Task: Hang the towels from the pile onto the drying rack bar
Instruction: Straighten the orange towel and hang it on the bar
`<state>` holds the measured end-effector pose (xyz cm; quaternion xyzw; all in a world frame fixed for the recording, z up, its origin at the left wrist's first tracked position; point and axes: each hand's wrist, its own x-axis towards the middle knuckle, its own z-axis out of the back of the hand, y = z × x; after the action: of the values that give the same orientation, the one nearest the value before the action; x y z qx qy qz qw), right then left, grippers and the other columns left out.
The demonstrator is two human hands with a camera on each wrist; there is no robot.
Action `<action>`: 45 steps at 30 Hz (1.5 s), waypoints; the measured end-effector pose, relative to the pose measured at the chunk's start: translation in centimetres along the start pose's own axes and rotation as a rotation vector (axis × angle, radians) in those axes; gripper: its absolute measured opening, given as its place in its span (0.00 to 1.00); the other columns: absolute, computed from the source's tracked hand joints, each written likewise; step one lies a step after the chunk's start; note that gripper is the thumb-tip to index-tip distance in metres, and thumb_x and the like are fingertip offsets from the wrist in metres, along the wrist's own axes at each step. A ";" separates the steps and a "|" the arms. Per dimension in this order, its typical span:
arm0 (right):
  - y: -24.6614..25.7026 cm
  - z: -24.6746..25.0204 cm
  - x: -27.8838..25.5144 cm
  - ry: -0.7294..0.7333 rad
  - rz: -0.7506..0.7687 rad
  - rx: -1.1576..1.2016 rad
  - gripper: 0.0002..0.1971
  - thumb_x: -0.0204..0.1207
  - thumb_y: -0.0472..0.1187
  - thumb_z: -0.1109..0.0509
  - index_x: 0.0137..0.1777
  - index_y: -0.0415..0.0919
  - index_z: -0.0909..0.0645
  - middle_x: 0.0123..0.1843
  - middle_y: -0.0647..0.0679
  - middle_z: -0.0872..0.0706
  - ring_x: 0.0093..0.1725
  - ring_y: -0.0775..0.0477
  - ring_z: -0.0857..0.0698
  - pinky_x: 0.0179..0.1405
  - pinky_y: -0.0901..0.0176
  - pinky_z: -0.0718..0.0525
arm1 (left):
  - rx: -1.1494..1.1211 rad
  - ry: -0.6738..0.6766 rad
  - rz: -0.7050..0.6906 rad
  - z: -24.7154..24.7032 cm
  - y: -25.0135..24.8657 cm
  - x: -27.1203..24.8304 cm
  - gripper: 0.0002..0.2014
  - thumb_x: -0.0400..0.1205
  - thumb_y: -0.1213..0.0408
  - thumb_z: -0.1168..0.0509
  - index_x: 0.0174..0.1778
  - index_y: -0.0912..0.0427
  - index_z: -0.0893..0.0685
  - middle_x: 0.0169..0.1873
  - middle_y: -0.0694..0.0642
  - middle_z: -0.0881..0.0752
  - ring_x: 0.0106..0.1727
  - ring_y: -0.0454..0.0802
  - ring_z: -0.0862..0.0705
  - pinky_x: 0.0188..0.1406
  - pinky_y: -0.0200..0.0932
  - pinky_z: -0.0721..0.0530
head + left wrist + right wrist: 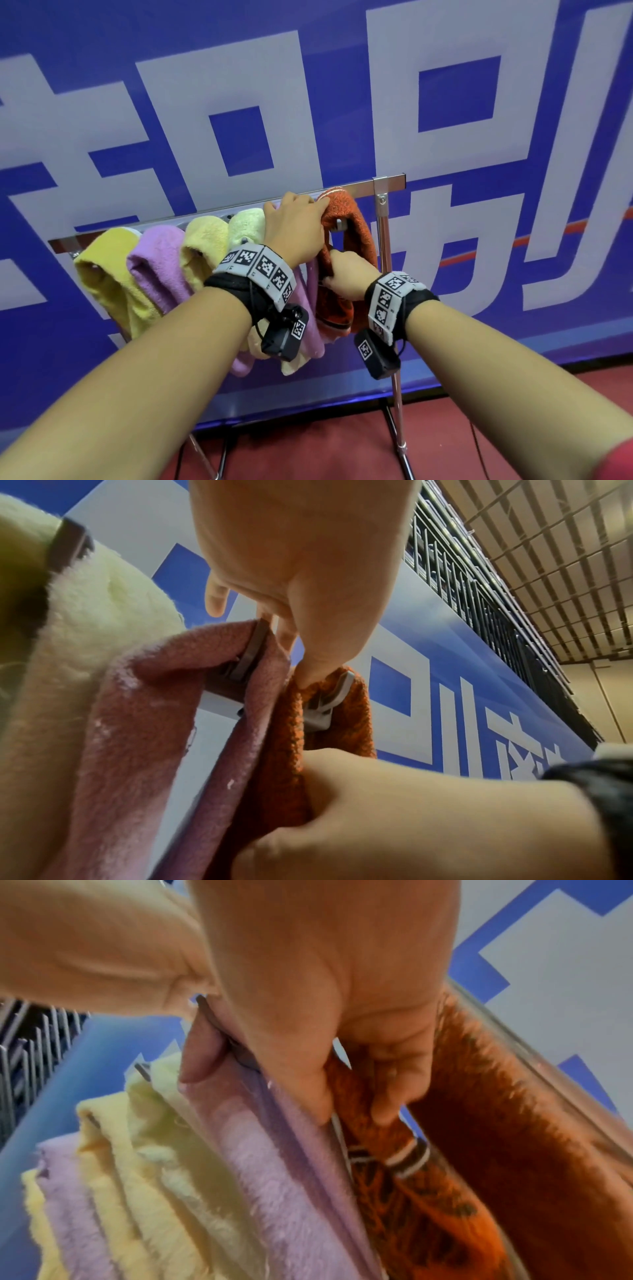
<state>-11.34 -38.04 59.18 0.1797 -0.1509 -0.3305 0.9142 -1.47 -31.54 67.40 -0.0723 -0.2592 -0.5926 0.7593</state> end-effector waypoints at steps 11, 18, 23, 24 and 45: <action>-1.9 5.6 -2.3 -0.613 0.003 0.019 0.10 0.73 0.51 0.32 0.40 0.47 0.28 0.34 0.51 0.18 0.37 0.41 0.19 0.35 0.52 0.21 | -0.017 0.032 0.032 -0.1 -0.2 0.0 0.22 0.80 0.49 0.38 0.71 0.48 0.25 0.64 0.52 0.19 0.69 0.58 0.28 0.64 0.65 0.30; -1.4 6.4 -1.0 -0.614 0.108 -0.019 0.22 0.76 0.41 0.33 0.70 0.56 0.21 0.57 0.51 0.21 0.53 0.43 0.18 0.46 0.48 0.17 | -0.032 -0.032 0.058 -0.3 0.1 0.3 0.11 0.82 0.58 0.42 0.55 0.53 0.17 0.59 0.51 0.17 0.65 0.57 0.25 0.63 0.63 0.29; -0.7 7.0 0.2 -0.598 0.092 -0.088 0.19 0.80 0.40 0.38 0.67 0.57 0.17 0.52 0.48 0.21 0.52 0.42 0.19 0.45 0.46 0.18 | -0.040 -0.049 0.095 -0.9 0.2 0.4 0.15 0.84 0.58 0.43 0.62 0.49 0.15 0.67 0.47 0.20 0.68 0.56 0.27 0.63 0.61 0.30; -0.6 6.9 0.2 -0.599 0.086 -0.105 0.19 0.80 0.39 0.38 0.67 0.57 0.17 0.52 0.48 0.21 0.52 0.42 0.19 0.44 0.47 0.18 | -0.037 -0.048 0.094 -0.9 0.2 0.3 0.15 0.85 0.58 0.43 0.63 0.48 0.14 0.68 0.46 0.21 0.69 0.56 0.28 0.64 0.61 0.31; -0.5 0.2 -4.6 0.168 0.004 -0.254 0.28 0.76 0.45 0.33 0.75 0.67 0.28 0.56 0.50 0.29 0.54 0.43 0.20 0.52 0.52 0.19 | -0.138 0.163 0.019 0.3 0.5 -3.6 0.18 0.76 0.56 0.35 0.62 0.48 0.14 0.84 0.48 0.39 0.85 0.55 0.49 0.75 0.68 0.39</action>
<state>-15.12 -35.45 58.42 0.0892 -0.0314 -0.3289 0.9396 -1.72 -28.20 66.07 -0.0785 -0.1546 -0.6055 0.7767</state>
